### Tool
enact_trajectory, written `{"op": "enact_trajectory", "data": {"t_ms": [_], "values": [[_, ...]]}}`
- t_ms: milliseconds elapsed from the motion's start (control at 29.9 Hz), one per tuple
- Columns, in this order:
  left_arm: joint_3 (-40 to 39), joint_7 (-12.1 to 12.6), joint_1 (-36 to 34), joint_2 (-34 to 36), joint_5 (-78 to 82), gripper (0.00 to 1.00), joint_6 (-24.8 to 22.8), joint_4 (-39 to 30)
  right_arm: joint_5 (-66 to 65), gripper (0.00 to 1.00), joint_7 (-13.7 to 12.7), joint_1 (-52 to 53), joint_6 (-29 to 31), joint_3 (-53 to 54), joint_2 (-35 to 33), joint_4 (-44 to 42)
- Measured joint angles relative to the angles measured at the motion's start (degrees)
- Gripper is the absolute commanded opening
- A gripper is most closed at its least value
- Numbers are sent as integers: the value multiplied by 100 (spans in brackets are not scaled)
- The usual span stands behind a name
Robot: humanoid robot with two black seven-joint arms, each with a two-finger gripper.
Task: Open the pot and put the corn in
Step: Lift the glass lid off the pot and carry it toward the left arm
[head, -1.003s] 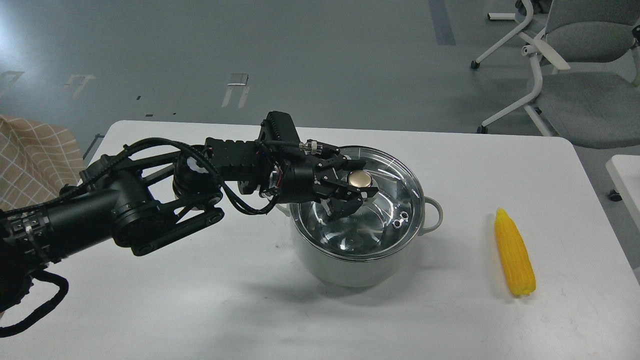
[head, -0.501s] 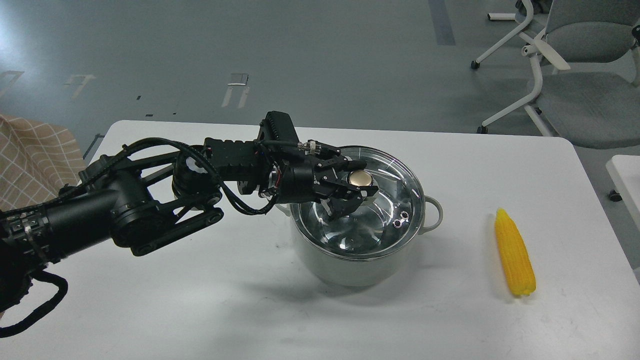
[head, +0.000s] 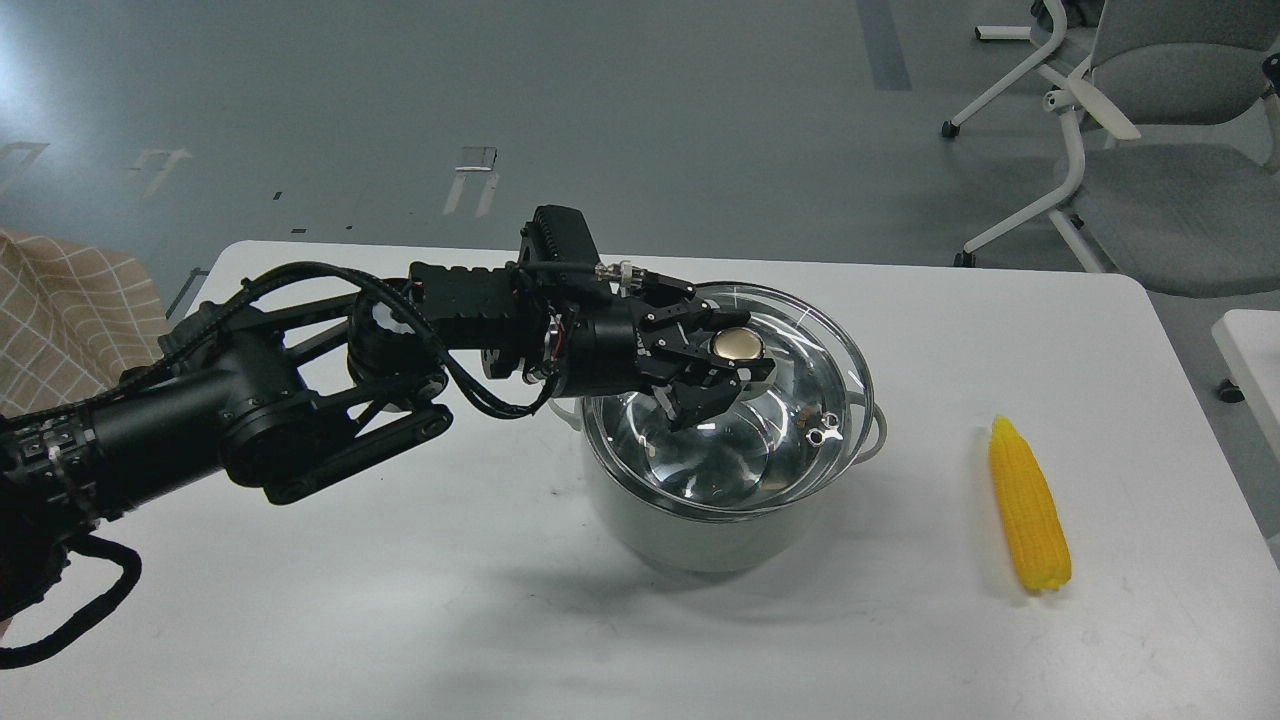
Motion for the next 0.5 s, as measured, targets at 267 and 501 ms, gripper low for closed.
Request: {"op": "enact_trajectory", "data": {"t_ms": [267, 501], "values": [[-206, -14, -126, 876, -96, 42, -49, -585, 0, 100, 0, 4, 0, 1, 21, -7], [-272, -228, -103, 1879, -102, 42, -10, -786, 0, 100, 0, 1, 4, 0, 45, -19]]}}
